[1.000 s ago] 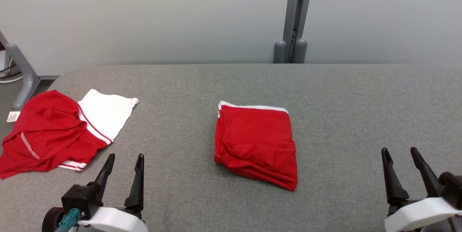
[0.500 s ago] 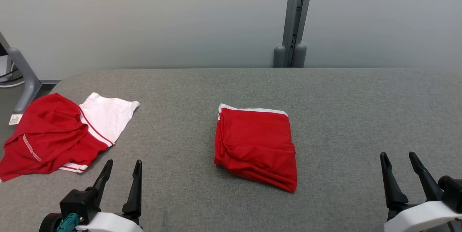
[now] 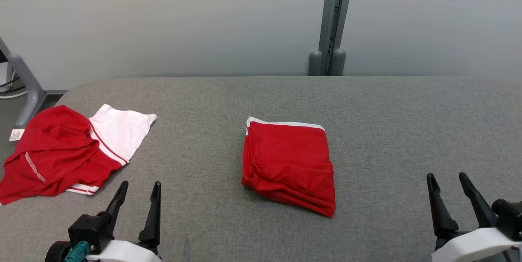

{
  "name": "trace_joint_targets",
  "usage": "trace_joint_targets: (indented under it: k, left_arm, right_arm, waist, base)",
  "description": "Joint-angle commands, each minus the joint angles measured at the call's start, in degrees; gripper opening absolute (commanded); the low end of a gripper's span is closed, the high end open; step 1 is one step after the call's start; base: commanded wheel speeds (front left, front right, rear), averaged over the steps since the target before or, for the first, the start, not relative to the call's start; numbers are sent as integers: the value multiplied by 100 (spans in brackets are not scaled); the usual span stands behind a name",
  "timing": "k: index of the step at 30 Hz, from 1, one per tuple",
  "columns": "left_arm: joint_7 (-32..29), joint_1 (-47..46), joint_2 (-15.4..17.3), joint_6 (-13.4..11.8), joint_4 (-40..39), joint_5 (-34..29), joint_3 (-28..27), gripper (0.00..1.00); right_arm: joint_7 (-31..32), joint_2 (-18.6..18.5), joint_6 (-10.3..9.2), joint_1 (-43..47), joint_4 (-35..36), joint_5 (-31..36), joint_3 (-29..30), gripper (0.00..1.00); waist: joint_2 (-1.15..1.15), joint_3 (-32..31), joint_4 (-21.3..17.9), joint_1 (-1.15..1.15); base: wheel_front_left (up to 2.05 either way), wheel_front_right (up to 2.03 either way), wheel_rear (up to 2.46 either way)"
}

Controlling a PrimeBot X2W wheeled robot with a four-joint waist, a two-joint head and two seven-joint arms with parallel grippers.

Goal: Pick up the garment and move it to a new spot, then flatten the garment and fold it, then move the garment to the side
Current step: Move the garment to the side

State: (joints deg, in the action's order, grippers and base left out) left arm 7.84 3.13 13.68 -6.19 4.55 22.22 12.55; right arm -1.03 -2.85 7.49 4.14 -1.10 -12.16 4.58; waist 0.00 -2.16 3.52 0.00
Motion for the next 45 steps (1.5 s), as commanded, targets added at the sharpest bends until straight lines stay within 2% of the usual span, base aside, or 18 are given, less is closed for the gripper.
trace_joint_targets:
  k: [1, 8, 14, 21, 27, 31, 38, 39, 40, 45]
  left_arm:
    - [15, -75, 44, -31, 15, 25, 4, 100]
    - [7, -251, 44, 31, 14, 25, 64, 100]
    - [95, -658, -7, 97, -30, -13, 122, 100]
    - [292, -1174, -142, 246, 153, -72, 298, 100]
    - [453, -1418, -279, 329, 399, -70, 401, 100]
    - [522, -1507, -347, 347, 513, -59, 431, 100]
    - [610, -1576, -409, 366, 669, -31, 445, 100]
    - [622, -1575, -412, 369, 686, -30, 448, 100]
    - [628, -1584, -412, 374, 699, -29, 450, 100]
    - [633, -1550, -387, 347, 712, -37, 447, 100]
  right_arm:
    - [-18, -18, 1, 9, -29, -30, -15, 100]
    - [-75, -17, 1, -142, -99, 7, 62, 100]
    - [-85, -29, 1, -643, -342, 77, -26, 100]
    - [-49, -109, 1, -1586, -1256, -2, -611, 100]
    - [-20, -110, 1, -1957, -2166, -83, -962, 100]
    - [61, -96, 1, -2048, -2617, -54, -966, 100]
    - [513, -23, 2, -2141, -3328, -204, -1321, 100]
    - [533, -16, 2, -2165, -3382, -260, -1365, 39]
    - [534, -11, 2, -2208, -3415, -292, -1418, 0]
    - [447, -96, 1, -2352, -3485, -379, -1658, 0]
  waist:
    - [0, 8, 10, 0]
    - [0, 119, 163, 0]
    - [0, 595, 454, 0]
    - [0, 1179, 811, 0]
    - [0, 1413, 1041, 0]
    - [0, 1485, 1086, 0]
    - [0, 1503, 1015, 0]
    - [0, 1499, 1004, 0]
    - [0, 1494, 995, 0]
    - [0, 1408, 858, 0]
  base:
    - [0, 0, 0]
    - [0, 0, 0]
    - [0, 0, 0]
    - [0, 0, 0]
    - [0, 0, 0]
    - [0, 0, 0]
    - [0, 0, 0]
    - [0, 0, 0]
    - [0, 0, 0]
    - [0, 0, 0]
